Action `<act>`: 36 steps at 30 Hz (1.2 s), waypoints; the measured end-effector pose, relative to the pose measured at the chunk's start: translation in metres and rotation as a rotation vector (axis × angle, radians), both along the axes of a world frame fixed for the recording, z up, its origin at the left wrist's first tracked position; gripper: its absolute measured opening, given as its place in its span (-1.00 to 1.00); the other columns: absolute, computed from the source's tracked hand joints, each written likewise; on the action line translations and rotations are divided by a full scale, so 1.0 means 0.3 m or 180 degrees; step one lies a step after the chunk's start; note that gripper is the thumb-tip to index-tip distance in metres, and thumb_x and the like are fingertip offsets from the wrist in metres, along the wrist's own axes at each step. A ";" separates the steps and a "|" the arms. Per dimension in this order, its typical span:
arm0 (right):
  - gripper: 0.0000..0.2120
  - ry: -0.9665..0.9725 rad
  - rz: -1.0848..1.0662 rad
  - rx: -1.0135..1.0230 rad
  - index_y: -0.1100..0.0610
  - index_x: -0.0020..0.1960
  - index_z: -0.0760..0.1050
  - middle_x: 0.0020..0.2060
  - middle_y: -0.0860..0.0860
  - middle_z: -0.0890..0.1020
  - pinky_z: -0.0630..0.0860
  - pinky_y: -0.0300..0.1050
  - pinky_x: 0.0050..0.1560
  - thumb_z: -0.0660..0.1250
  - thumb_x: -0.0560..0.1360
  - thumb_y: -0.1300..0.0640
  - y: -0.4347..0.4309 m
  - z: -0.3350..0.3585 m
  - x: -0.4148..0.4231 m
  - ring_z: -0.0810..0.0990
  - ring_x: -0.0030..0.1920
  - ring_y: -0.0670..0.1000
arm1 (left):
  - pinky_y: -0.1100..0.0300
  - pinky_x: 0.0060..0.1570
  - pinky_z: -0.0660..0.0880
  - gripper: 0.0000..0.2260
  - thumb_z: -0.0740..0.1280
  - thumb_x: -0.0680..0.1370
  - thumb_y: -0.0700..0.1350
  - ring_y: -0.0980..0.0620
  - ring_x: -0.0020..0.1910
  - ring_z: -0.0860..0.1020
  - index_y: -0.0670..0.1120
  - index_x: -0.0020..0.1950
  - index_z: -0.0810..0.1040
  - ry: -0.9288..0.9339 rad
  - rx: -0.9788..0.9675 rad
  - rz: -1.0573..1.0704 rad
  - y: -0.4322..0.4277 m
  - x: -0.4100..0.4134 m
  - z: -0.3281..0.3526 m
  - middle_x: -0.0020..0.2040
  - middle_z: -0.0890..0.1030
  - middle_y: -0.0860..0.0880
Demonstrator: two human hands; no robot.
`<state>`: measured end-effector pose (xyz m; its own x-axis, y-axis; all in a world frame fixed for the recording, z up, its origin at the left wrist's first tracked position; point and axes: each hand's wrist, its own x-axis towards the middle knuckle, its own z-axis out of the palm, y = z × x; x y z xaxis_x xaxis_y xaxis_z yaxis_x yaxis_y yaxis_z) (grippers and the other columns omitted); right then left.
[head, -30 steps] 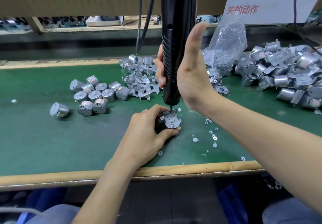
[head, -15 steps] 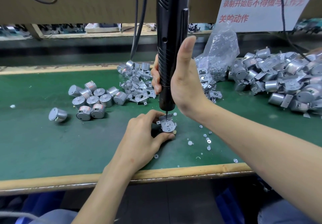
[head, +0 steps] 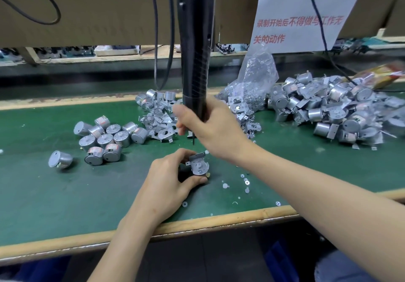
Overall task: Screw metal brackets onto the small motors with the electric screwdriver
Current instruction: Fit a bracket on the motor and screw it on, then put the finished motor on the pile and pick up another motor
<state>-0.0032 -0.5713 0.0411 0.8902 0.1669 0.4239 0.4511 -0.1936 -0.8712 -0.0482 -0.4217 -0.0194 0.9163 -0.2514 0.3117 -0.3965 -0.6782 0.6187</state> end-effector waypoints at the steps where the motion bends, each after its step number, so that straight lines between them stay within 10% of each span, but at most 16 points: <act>1: -0.67 0.0026 -0.0150 -0.0343 0.13 -0.10 0.53 -0.27 0.07 0.68 0.59 0.01 -0.10 0.41 0.56 -0.15 -0.012 -0.017 -0.004 0.66 -0.24 0.04 | 0.56 -0.13 0.32 -0.63 0.56 0.36 0.11 0.46 -0.14 0.47 0.13 0.11 0.56 -0.0012 -0.0027 -0.0028 0.000 0.001 0.000 -0.19 0.50 0.40; 8: -0.63 0.0832 -0.0553 -0.2106 0.06 0.02 0.61 -0.15 -0.06 0.70 0.55 -0.13 -0.04 0.31 0.58 -0.25 -0.092 -0.054 -0.067 0.64 -0.07 -0.01 | 0.47 -0.10 0.36 -0.62 0.56 0.36 0.06 0.27 -0.09 0.53 0.16 0.13 0.56 -0.0360 -0.0305 0.0013 0.001 -0.004 0.008 -0.05 0.63 0.22; 15: -0.89 0.1877 0.0451 -0.0677 0.20 0.02 0.59 -0.19 0.08 0.66 0.60 -0.22 -0.24 0.36 0.64 0.15 -0.161 -0.017 -0.114 0.63 -0.27 -0.01 | 0.50 -0.03 0.35 -0.51 0.57 0.36 0.12 0.22 -0.07 0.52 0.17 0.21 0.46 -0.0854 -0.0451 -0.0050 -0.009 -0.006 0.009 0.03 0.57 0.29; 26: -0.86 0.2788 -0.1386 0.1882 0.22 0.12 0.56 -0.20 0.14 0.57 0.52 -0.15 -0.31 0.24 0.64 0.30 -0.449 -0.035 -0.135 0.52 -0.32 0.05 | 0.43 -0.05 0.33 -0.60 0.45 0.48 0.06 0.16 -0.04 0.48 0.11 0.25 0.40 -0.0446 -0.0326 0.0320 0.013 0.005 -0.032 0.06 0.56 0.21; 32: -0.46 0.2169 -0.2291 0.4543 0.24 -0.08 0.43 -0.21 0.16 0.57 0.44 -0.23 -0.44 -0.11 0.72 -0.13 -0.584 -0.018 -0.227 0.49 -0.37 0.03 | 0.21 -0.04 0.39 -0.63 0.45 0.50 0.02 0.17 -0.09 0.46 -0.03 0.25 0.46 -0.0400 -0.0165 0.0457 -0.011 -0.001 -0.031 0.01 0.56 0.14; 36: -0.21 0.2255 -0.2104 0.4183 0.34 -0.01 0.59 -0.28 0.12 0.67 0.41 -0.22 -0.42 -0.09 0.67 -0.33 -0.528 -0.030 -0.258 0.49 -0.40 -0.01 | 0.36 -0.11 0.36 -0.66 0.45 0.50 0.00 0.19 -0.11 0.48 -0.01 0.21 0.47 -0.0269 -0.0391 0.0596 -0.009 -0.013 -0.011 -0.02 0.57 0.16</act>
<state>-0.0804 -0.7298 0.0321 0.7236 -0.4261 -0.5430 0.0565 0.8207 -0.5686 -0.0520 -0.4244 -0.0226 0.9128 -0.0351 0.4069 -0.3247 -0.6665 0.6710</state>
